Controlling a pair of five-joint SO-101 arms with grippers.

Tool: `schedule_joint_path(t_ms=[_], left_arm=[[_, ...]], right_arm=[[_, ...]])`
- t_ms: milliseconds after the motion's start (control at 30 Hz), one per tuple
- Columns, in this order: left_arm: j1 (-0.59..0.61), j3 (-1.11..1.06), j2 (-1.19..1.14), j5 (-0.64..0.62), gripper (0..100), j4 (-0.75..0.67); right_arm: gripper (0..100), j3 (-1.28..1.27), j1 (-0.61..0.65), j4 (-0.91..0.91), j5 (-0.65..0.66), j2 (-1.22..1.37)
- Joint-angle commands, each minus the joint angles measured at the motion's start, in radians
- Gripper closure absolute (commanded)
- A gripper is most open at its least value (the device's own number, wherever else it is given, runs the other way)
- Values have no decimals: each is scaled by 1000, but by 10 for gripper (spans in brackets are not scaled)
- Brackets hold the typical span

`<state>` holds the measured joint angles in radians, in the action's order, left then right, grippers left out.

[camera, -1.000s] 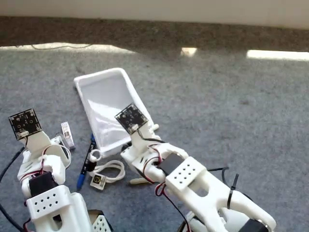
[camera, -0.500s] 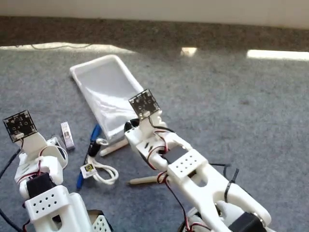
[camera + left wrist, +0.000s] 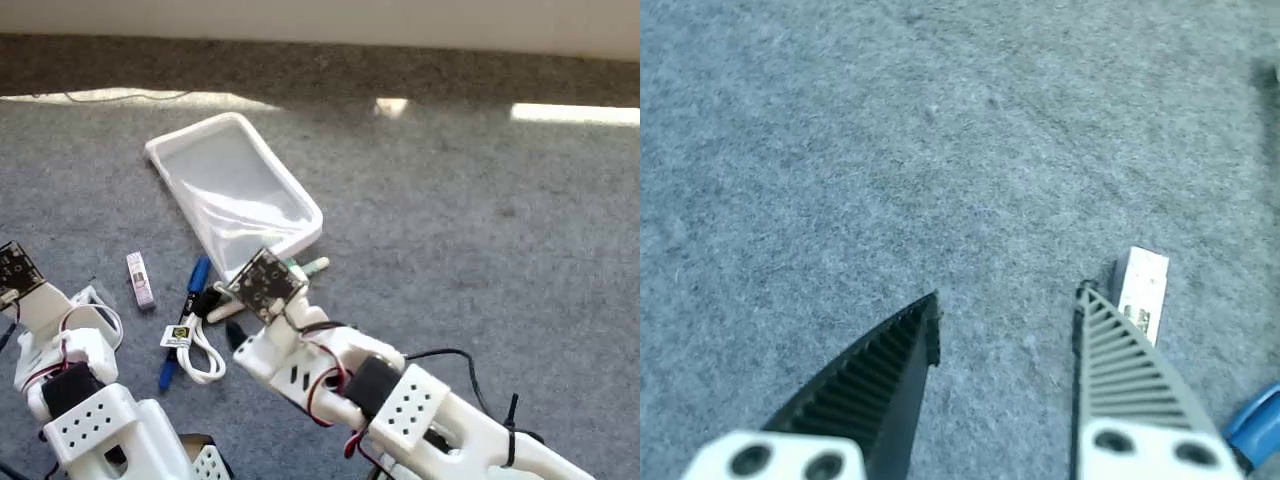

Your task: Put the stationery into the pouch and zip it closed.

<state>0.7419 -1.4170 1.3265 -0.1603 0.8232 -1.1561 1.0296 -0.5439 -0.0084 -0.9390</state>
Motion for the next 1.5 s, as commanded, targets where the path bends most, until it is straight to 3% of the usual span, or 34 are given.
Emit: schedule_joint_path(t_ms=[0, 200, 533, 767, 900, 1200, 1467], left_arm=[[33, 58, 4, -48, 758, 3], [51, 58, 7, -66, 758, 3], [51, 51, 8, -66, 758, 2], [51, 50, 8, -66, 758, -2], [50, 50, 8, -66, 758, -2], [48, 50, 8, -66, 758, -2], [45, 48, 8, -66, 758, -2]], right_arm=[[759, 15, 61, -2, -91, 30], [759, 107, 59, 65, -238, 254], [759, 533, 10, 62, -569, 687], [760, 671, 10, -53, -588, 868], [760, 791, 8, -168, -707, 961], [760, 1055, -48, -302, -709, 1198], [761, 1099, -70, -329, -710, 1254]])
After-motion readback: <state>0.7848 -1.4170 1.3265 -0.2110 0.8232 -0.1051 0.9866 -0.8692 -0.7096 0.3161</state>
